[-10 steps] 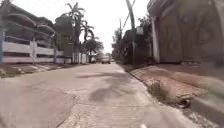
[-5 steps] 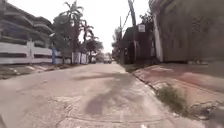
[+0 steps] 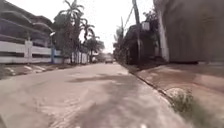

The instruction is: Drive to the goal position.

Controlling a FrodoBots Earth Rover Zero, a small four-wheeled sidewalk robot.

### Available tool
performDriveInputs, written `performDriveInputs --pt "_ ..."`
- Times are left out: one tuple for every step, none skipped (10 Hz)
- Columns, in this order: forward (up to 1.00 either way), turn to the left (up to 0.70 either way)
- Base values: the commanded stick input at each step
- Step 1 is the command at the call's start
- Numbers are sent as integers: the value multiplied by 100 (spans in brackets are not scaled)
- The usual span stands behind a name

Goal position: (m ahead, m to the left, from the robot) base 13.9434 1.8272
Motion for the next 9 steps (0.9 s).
performDriveInputs --pt "100 -9" --pt "100 0" --pt "100 0" --pt "100 0" --pt "100 0" --pt "100 0" --pt "100 0" --pt "100 0" --pt "100 0"
